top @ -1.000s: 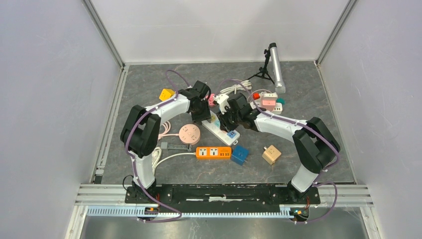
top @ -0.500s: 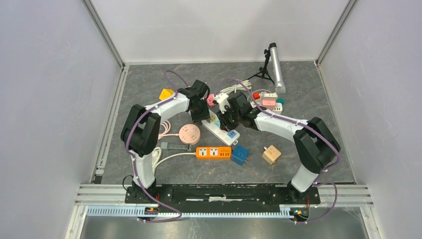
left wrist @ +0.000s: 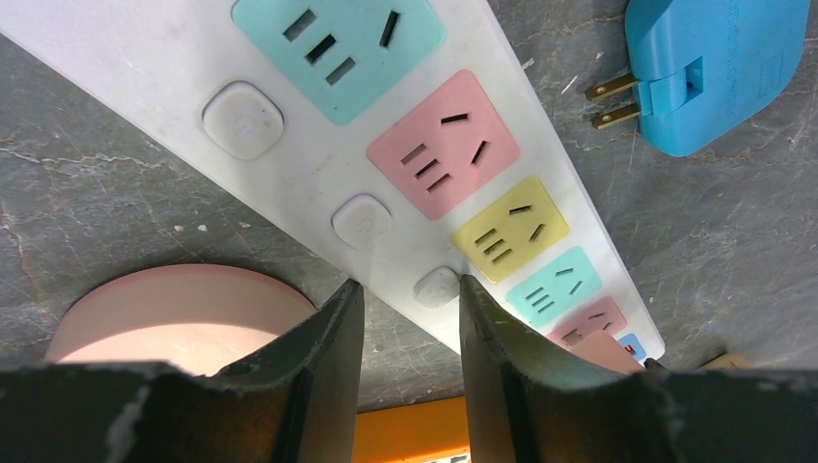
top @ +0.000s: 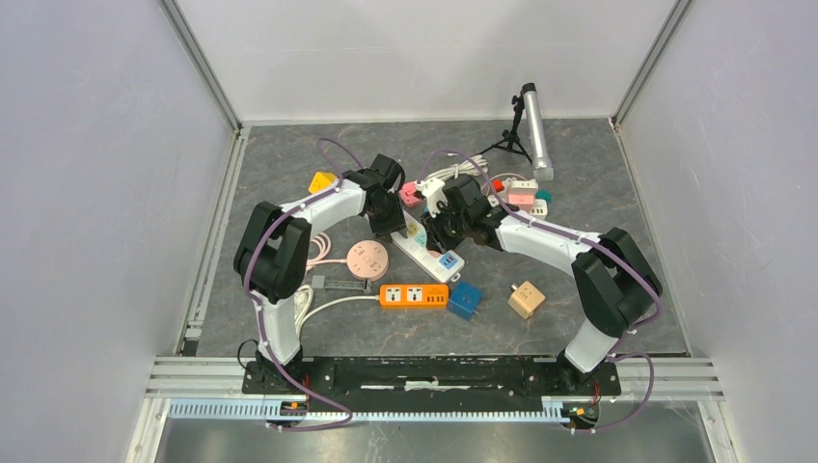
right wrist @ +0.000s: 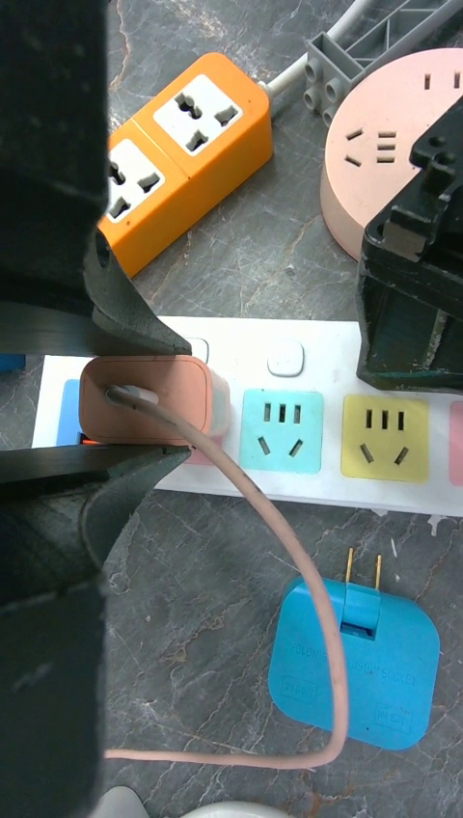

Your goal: Pull the plug off the socket

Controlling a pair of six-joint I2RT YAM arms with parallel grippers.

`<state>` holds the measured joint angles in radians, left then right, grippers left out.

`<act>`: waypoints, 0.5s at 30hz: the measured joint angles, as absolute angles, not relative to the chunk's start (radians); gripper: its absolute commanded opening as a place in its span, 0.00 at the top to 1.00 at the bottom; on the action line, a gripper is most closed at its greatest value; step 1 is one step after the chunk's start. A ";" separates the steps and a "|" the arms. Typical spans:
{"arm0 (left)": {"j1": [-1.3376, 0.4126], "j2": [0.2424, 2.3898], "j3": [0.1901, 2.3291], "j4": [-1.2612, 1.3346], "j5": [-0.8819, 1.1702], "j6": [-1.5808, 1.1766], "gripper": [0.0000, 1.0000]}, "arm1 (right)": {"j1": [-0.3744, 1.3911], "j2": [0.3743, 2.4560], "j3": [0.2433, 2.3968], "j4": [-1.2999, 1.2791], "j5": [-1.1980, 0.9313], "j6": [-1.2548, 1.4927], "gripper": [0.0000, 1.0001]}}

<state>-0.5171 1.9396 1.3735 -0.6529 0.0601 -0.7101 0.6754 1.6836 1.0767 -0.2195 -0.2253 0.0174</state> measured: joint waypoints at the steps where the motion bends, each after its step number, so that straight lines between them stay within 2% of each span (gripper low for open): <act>1: -0.517 1.940 1.374 -0.653 0.060 -0.710 0.56 | 0.678 1.684 1.078 -0.221 -0.220 0.015 1.00; 6: -0.516 1.940 1.374 -0.654 0.062 -0.719 0.55 | 0.690 1.678 1.085 -0.231 -0.202 0.011 1.00; 15: -0.508 1.939 1.368 -0.632 0.099 -0.689 0.36 | 0.675 1.563 1.138 -0.273 -0.152 0.010 1.00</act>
<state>-0.5083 1.9388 1.3678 -0.6315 0.0990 -0.6891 0.6750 1.5627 1.1381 -0.2726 -0.1520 0.0105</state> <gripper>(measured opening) 0.573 0.354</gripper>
